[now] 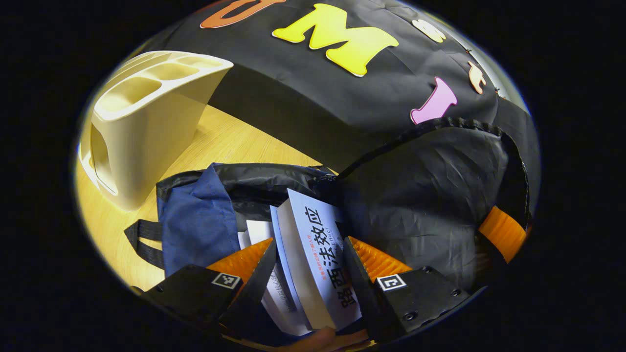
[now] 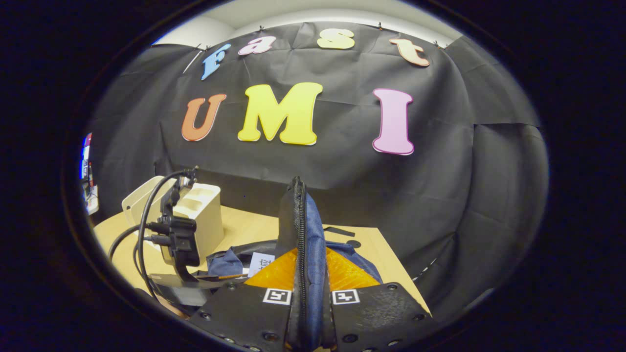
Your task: Open the schoolbag, grab two books from the bookshelf and put them into the schoolbag.
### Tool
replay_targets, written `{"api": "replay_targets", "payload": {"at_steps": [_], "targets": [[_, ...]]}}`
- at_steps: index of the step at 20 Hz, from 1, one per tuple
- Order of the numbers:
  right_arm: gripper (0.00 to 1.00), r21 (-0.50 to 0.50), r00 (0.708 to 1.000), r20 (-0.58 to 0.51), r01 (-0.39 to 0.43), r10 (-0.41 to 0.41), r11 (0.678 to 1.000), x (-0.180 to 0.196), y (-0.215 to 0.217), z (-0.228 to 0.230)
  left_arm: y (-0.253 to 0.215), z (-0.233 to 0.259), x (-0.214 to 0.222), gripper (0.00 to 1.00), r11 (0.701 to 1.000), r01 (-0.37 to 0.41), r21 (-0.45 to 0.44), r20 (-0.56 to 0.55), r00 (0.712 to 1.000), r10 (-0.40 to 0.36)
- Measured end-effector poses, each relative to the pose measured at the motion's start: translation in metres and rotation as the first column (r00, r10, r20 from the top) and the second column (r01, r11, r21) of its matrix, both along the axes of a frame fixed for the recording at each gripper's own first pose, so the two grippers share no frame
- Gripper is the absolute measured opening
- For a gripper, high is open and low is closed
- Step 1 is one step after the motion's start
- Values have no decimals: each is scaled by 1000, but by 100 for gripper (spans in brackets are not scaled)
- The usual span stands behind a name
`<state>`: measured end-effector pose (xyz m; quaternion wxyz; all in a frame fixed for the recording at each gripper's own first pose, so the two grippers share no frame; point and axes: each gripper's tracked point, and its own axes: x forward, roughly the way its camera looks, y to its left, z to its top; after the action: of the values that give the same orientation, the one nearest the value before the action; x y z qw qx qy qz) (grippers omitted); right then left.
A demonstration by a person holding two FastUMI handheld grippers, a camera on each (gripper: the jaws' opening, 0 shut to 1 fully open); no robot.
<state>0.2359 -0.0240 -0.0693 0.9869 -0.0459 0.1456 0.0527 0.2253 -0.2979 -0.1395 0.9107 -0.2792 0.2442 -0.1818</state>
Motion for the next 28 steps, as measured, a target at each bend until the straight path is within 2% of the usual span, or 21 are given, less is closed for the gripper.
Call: {"api": "replay_targets", "payload": {"at_steps": [2,4,9,12,13,14,15,20,21,22,23,24,27,28], "targets": [[19,-11,1000,-14,0,0,1000,-6,3,-5,5,8,-8,86,1000,19,-1,19,1000,-19],[16,-36,1000,-10,16,-17,999,-11,0,-7,10,11,-18,86,999,40,11,30,999,-40],[20,-93,997,-19,69,-71,993,-24,-7,-20,35,12,-43,86,996,16,84,76,997,-23],[37,-82,994,-41,98,-101,992,-35,-12,-28,47,17,-57,86,996,5,92,86,996,-13],[53,-70,993,-43,103,-106,992,-40,-12,-28,53,19,-61,86,994,-4,105,91,996,-5],[55,-60,992,-46,113,-116,992,-45,-14,-29,61,22,-64,86,992,-15,126,102,995,2],[63,-55,991,-46,119,-122,991,-51,-15,-28,69,25,-68,86,988,-34,147,121,993,16],[77,-56,991,-7,134,-134,989,-84,-13,-19,101,45,-95,86,970,-115,216,210,975,68],[75,-53,991,3,133,-133,990,-91,-11,-16,106,47,-103,86,967,-123,225,223,972,72],[82,-47,991,10,131,-131,990,-99,-10,-15,113,49,-110,86,962,-134,238,235,969,77],[79,-44,992,18,126,-125,991,-107,-8,-14,119,51,-118,86,956,-147,254,250,965,82],[87,-44,993,25,120,-119,992,-114,-5,-13,125,57,-126,86,949,-160,272,275,958,83],[77,-40,993,51,111,-109,993,-137,0,-6,148,85,-150,86,923,-223,314,405,911,82],[89,-37,992,62,108,-106,993,-143,2,-4,157,98,-160,86,914,-255,314,457,885,90]]}}
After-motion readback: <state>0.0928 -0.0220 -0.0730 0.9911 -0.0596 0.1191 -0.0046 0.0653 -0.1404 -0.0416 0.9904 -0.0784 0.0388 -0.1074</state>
